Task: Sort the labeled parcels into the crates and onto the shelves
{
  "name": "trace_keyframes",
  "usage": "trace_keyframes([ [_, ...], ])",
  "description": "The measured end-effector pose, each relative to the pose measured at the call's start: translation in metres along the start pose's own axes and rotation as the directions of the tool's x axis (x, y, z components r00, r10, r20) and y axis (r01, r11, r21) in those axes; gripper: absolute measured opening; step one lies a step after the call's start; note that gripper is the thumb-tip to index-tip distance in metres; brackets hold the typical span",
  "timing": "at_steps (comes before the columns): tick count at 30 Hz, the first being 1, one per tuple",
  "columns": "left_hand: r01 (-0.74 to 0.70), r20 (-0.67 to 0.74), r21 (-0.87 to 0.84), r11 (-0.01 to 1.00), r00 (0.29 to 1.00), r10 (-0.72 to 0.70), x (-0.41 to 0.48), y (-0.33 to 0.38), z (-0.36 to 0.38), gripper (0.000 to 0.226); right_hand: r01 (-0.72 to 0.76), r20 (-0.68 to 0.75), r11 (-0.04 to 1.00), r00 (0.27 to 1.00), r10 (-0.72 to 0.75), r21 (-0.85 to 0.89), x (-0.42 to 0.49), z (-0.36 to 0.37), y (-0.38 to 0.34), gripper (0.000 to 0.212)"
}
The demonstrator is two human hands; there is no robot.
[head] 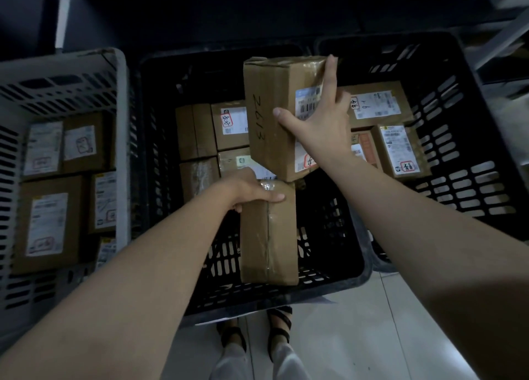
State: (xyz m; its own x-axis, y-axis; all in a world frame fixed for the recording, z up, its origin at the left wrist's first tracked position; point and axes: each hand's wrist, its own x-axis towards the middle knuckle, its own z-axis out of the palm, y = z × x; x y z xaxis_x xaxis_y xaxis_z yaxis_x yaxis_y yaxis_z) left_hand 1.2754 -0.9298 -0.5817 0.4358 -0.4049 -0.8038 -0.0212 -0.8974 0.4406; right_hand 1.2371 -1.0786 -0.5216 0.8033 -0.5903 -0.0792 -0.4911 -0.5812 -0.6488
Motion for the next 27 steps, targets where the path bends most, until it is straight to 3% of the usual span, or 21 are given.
trace_keyframes([
  [2, -0.005, -0.089, -0.019, 1.0, 0.996, 0.003, 0.001, -0.008, 0.005, 0.07, -0.008, 0.003, 1.0, 1.0, 0.008, -0.017, -0.001, 0.002, 0.001, 0.113],
  [5, 0.012, -0.237, 0.029, 1.0, 0.971, -0.005, -0.001, -0.013, 0.024, 0.088, 0.0, 0.0, 1.0, 1.0, 0.0, -0.014, -0.004, 0.004, 0.002, 0.113],
  [7, -0.039, -0.304, -0.056, 0.998, 0.953, 0.02, -0.005, -0.013, 0.041, 0.075, -0.012, 0.005, 1.0, 1.0, 0.012, 0.006, -0.005, 0.003, 0.003, 0.112],
  [11, -0.062, -0.374, -0.045, 0.997, 0.926, 0.04, -0.015, -0.009, 0.053, 0.062, -0.026, 0.001, 1.0, 1.0, 0.026, 0.007, -0.007, 0.001, 0.003, 0.111],
  [15, 0.032, -0.349, 0.069, 0.997, 0.937, -0.006, -0.01, 0.002, 0.038, 0.078, -0.015, -0.006, 1.0, 1.0, 0.015, -0.003, -0.008, 0.001, 0.003, 0.112],
  [19, 0.156, -0.228, 0.148, 0.977, 0.966, -0.12, -0.008, 0.017, 0.034, 0.101, -0.002, -0.045, 1.0, 0.999, 0.003, 0.025, -0.007, 0.0, 0.004, 0.112],
  [21, 0.197, -0.23, 0.186, 0.962, 0.961, -0.152, -0.006, 0.021, 0.036, 0.097, 0.001, -0.053, 0.999, 0.999, 0.001, 0.032, -0.006, 0.0, 0.004, 0.112],
  [25, 0.138, -0.215, 0.089, 0.986, 0.97, -0.117, -0.004, 0.018, 0.033, 0.058, 0.021, -0.044, 1.0, 0.999, -0.021, 0.008, -0.007, -0.002, 0.002, 0.112],
  [27, 0.145, -0.18, -0.009, 0.989, 0.973, -0.144, -0.01, 0.012, 0.028, 0.065, 0.031, -0.037, 1.0, 0.999, -0.03, 0.007, -0.009, -0.003, 0.001, 0.113],
])
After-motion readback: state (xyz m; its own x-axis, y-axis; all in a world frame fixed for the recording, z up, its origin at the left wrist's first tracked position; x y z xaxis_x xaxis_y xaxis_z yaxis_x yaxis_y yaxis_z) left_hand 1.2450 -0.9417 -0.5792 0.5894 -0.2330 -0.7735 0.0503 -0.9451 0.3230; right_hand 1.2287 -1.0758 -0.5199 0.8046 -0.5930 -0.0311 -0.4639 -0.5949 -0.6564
